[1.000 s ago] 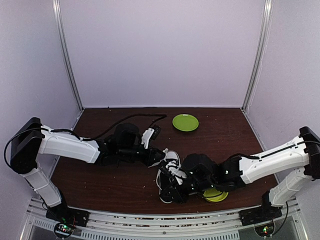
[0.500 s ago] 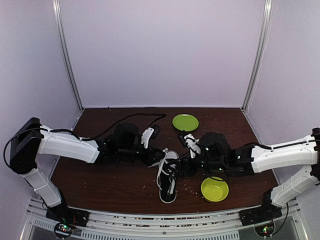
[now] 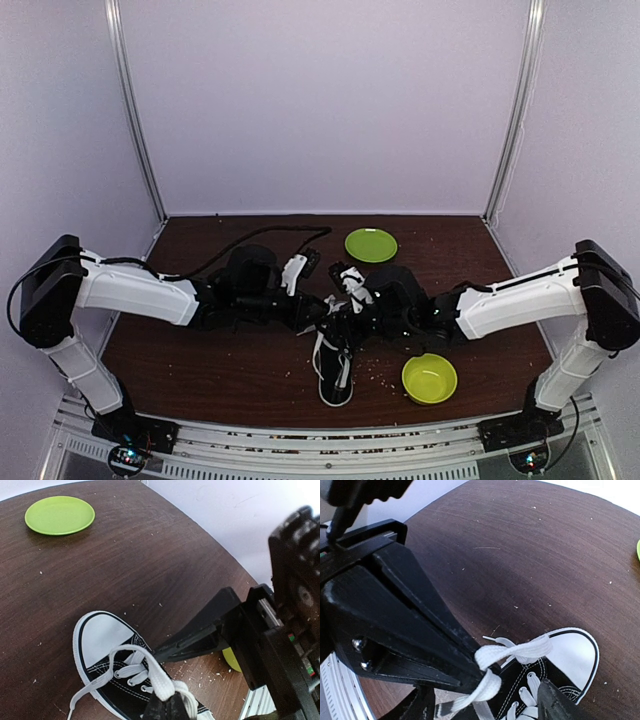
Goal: Tie the shoes
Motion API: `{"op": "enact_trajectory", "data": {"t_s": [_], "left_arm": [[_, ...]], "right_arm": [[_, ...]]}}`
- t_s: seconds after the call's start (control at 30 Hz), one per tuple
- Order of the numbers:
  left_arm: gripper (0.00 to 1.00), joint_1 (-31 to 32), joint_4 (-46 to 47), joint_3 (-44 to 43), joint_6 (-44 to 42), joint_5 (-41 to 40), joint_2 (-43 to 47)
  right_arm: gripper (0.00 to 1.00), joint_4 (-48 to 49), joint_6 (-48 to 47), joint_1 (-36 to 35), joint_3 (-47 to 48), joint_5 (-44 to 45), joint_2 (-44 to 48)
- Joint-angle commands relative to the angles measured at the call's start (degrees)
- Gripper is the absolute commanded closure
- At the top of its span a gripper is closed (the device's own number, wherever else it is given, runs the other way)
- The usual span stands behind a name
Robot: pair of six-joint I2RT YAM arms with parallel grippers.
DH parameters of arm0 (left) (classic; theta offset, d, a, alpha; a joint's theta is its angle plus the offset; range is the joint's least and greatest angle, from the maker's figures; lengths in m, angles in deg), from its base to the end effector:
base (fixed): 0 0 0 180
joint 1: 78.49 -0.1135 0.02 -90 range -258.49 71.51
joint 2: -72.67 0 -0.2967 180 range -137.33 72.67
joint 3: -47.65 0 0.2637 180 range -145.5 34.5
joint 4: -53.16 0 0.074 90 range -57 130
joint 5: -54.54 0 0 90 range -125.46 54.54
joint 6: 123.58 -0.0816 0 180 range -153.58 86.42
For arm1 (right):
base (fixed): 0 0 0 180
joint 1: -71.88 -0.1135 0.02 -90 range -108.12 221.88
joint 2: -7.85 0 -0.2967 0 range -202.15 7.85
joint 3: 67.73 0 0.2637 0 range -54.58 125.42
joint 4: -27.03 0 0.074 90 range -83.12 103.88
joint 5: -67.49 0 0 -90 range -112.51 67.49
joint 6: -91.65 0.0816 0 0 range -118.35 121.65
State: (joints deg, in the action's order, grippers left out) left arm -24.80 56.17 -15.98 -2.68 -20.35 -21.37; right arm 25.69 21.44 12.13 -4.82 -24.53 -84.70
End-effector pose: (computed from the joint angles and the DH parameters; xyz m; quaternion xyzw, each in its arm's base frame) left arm 0.2221 -0.3381 0.2057 0.2343 0.8168 -0.4297 0.3053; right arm 0.1969 0.3433 0.1994 -0.3055 0.8148 0.3268 0.3687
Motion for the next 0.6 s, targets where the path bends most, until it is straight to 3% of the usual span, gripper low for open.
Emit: {"op": "enact_trajectory", "data": {"t_s": [0.0,0.17,0.37,0.43,0.57], "left_arm": [[1.0,0.1,1.4,-0.8,-1.2,-0.2,1.5],[1.0,0.1,1.3,-0.9,-1.2,-0.5,1.5],[1.0,0.1,1.4,-1.1,-1.1,-0.5,1.5],[1.0,0.1,1.1,-1.0,-1.1,-0.8,1.6],[1.0,0.1,1.2,-0.5,-1.0,-1.1,1.9]], "right_arm": [[0.36,-0.1,-1.0,0.3,1.0,2.0,-0.4],[0.49,-0.9,-2.0,0.4,-1.2,1.8,0.7],[0.55,-2.2,-3.0,0.7,-1.1,1.2,-0.9],[0.65,-2.9,-3.3,0.8,-1.2,2.0,-1.2],[0.71,-3.8,-4.2,0.9,-1.3,4.4,-1.8]]}}
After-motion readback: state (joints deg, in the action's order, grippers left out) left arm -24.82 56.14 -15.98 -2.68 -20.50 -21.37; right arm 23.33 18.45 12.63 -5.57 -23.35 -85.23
